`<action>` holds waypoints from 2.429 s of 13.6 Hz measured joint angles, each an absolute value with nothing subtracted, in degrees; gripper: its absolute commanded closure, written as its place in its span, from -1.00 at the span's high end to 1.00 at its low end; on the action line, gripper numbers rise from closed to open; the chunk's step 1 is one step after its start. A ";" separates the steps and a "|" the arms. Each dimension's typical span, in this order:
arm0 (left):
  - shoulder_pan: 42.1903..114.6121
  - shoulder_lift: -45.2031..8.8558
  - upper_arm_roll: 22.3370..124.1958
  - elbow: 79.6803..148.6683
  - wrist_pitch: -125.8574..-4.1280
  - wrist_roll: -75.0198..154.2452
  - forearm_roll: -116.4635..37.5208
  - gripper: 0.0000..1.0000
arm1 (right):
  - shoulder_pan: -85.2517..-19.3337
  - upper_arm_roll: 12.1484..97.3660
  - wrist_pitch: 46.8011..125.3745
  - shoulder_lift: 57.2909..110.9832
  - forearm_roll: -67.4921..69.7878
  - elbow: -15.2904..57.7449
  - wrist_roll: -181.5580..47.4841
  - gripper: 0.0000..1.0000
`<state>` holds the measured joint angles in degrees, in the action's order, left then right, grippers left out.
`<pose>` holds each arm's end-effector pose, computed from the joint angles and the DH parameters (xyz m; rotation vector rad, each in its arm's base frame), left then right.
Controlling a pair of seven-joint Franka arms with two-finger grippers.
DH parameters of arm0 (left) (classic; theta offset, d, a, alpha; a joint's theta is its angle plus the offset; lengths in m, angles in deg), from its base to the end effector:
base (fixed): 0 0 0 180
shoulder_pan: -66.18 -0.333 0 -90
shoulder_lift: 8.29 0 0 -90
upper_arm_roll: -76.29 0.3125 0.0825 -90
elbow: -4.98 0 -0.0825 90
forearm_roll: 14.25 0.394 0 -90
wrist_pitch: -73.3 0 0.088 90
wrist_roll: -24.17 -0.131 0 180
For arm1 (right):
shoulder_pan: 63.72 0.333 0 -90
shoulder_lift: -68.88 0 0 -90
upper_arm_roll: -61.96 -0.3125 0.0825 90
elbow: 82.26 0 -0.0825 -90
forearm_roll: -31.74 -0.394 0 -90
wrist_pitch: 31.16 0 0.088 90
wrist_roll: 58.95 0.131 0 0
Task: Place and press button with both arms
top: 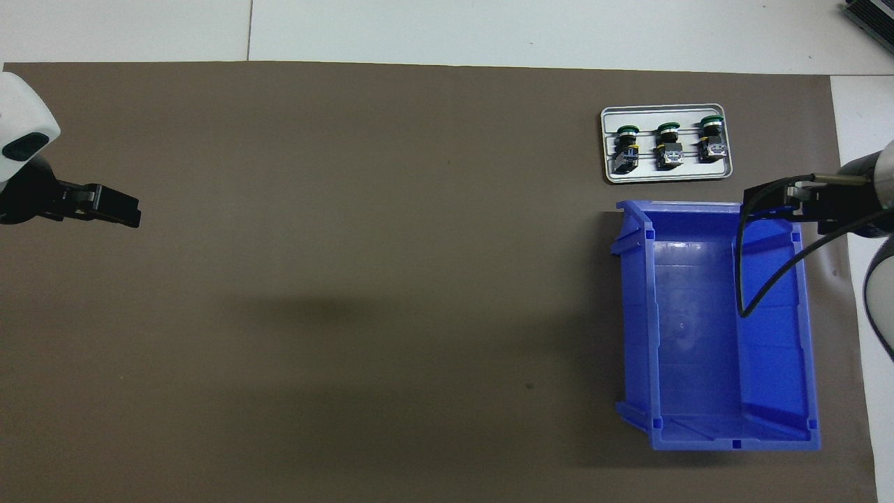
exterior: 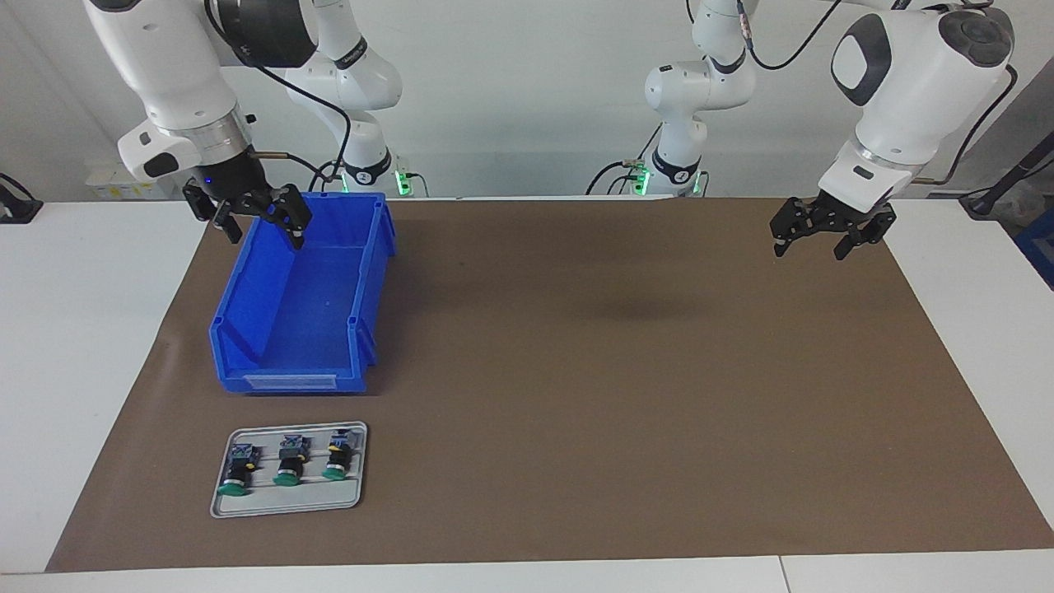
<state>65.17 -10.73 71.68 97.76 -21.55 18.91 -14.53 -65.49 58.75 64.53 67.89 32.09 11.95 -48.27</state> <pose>0.5816 -0.0364 0.5565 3.1239 -0.2412 -0.0097 0.5685 0.0138 0.5800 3.1282 -0.2520 0.0684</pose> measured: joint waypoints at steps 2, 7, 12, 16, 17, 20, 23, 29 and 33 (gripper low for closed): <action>65.17 -10.73 71.68 97.76 -21.55 18.91 -14.53 1.00 | -65.49 58.74 64.53 67.87 32.09 11.99 -48.44 1.00; 65.17 -10.73 71.68 97.76 -21.55 18.91 -14.53 1.00 | -66.07 58.77 64.56 67.87 32.09 12.01 -48.49 1.00; 65.17 -10.73 71.68 97.76 -21.55 18.91 -14.53 1.00 | -66.31 58.77 66.91 68.91 32.11 12.14 -49.48 1.00; 65.17 -10.73 71.68 97.76 -21.55 18.91 -14.53 1.00 | -66.43 58.84 72.53 75.04 32.18 10.66 -50.28 1.00; 65.17 -10.73 71.68 97.76 -21.55 18.91 -14.53 1.00 | -66.50 58.88 74.76 76.96 32.38 10.51 -51.24 1.00; 65.17 -10.73 71.68 97.76 -21.55 18.91 -14.53 1.00 | -67.19 58.98 81.23 82.55 33.00 10.24 -53.44 1.00; 65.17 -10.73 71.68 97.76 -21.55 18.91 -14.53 1.00 | -68.76 59.07 87.51 87.61 32.99 10.00 -57.07 1.00; 65.17 -10.73 71.68 97.76 -21.55 18.91 -14.53 1.00 | -70.04 58.99 95.65 94.54 32.99 9.29 -60.70 0.97; 65.17 -10.73 71.68 97.76 -21.55 18.91 -14.53 1.00 | -69.99 58.80 98.25 99.39 32.83 7.13 -63.12 0.91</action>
